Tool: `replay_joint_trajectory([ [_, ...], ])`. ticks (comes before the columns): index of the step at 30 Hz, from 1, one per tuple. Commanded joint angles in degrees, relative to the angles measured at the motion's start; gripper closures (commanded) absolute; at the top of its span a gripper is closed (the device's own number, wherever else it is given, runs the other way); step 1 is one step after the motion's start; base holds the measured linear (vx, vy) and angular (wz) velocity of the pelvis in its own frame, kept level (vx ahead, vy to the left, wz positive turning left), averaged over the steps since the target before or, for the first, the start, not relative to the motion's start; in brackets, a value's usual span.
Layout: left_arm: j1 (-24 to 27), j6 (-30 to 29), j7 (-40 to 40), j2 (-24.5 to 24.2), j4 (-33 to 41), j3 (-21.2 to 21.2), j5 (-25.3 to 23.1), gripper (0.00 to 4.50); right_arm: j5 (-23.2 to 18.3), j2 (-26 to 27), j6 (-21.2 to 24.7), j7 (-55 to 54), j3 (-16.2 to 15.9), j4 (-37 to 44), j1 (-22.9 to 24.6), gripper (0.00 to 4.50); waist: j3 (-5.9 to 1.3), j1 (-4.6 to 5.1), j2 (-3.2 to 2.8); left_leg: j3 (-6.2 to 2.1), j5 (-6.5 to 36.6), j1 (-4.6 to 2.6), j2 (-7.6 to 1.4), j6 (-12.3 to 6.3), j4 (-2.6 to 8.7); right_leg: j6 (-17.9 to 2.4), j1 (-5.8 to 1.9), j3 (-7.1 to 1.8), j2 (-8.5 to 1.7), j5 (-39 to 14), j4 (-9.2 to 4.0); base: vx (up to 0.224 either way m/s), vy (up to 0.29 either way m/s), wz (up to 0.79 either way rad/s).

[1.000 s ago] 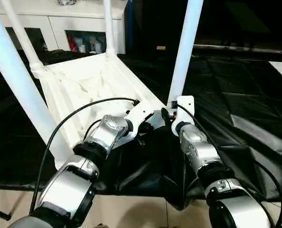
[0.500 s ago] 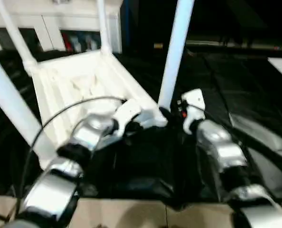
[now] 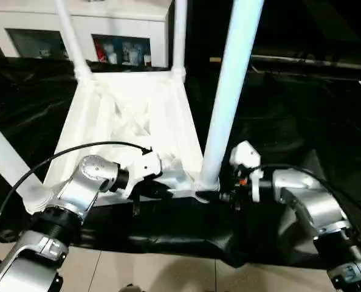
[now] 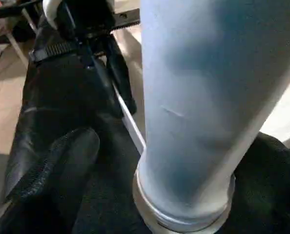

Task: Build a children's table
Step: Rotate leg to tighten

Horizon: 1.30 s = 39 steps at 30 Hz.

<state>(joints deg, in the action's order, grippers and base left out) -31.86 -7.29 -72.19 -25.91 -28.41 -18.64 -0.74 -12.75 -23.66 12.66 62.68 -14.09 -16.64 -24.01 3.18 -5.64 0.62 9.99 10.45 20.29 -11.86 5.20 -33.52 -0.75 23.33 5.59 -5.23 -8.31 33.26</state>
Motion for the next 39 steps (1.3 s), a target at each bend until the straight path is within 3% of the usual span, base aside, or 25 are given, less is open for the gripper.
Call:
replay_joint_trajectory([
  [1,-0.3,0.0,-0.9,0.7,2.4,0.1,1.7,4.5,1.4,0.4,-1.2,-0.1,-0.6,-1.9,-0.3,0.15,-3.82,0.12,0.67,0.0,12.8,-0.28,-1.53,-2.5,4.21,-9.9,-2.81,-2.94,-3.47,-20.4,-3.48,0.0,0.0,0.0],
  [5,-0.1,-0.8,-0.6,0.4,3.2,0.1,1.6,4.5,1.7,0.8,-1.3,-0.8,-0.8,-2.7,-1.0,0.15,-3.87,0.19,0.78,-0.12,12.6,-0.21,-1.53,-2.12,4.24,-9.8,-2.92,-2.92,-3.43,-20.0,-3.36,0.0,0.0,0.0],
  [13,0.5,-2.3,0.2,0.6,4.6,0.2,1.4,4.5,2.4,1.3,-2.0,-1.2,-0.7,-3.5,-1.1,0.96,-4.03,0.12,0.77,-0.01,11.0,-0.17,-1.44,-2.71,4.06,-10.8,-3.05,-2.92,-3.34,-16.7,-2.96,0.0,0.0,0.0],
  [24,1.0,-3.0,0.6,0.9,5.3,-0.1,1.3,4.5,4.6,1.7,-4.0,-2.4,-1.5,-4.7,-1.0,1.87,-4.0,0.24,0.82,-0.03,11.4,-0.17,-1.39,-2.62,4.04,-10.1,-3.07,-2.9,-3.28,-18.0,-3.12,0.0,0.0,0.0],
  [32,1.3,-3.1,0.8,0.8,5.3,-0.2,1.1,4.5,5.8,2.1,-5.8,-2.9,-1.6,-6.7,-0.7,1.99,-3.97,0.42,0.85,-0.07,12.1,-0.14,-1.36,-2.53,4.05,-10.0,-3.06,-2.88,-3.28,-18.8,-3.21,0.0,0.0,0.0],
  [37,0.8,-3.1,3.3,2.0,3.6,0.3,0.5,4.5,5.3,3.8,-6.1,-6.3,0.4,-8.7,-0.5,2.04,-3.81,0.73,0.76,-0.1,14.9,-0.39,-1.32,-1.8,4.17,-9.4,-2.78,-2.84,-3.17,-21.5,-3.66,0.0,0.0,0.0],
  [39,-1.4,-3.9,10.4,5.2,-0.8,1.7,-0.8,4.5,5.0,7.4,-6.0,-13.9,3.4,-12.0,-0.8,2.17,-3.59,0.89,0.86,-0.22,17.7,-0.77,-1.19,-1.02,4.25,-8.1,-2.54,-2.6,-3.23,-26.4,-4.4,0.0,0.0,0.0],
])
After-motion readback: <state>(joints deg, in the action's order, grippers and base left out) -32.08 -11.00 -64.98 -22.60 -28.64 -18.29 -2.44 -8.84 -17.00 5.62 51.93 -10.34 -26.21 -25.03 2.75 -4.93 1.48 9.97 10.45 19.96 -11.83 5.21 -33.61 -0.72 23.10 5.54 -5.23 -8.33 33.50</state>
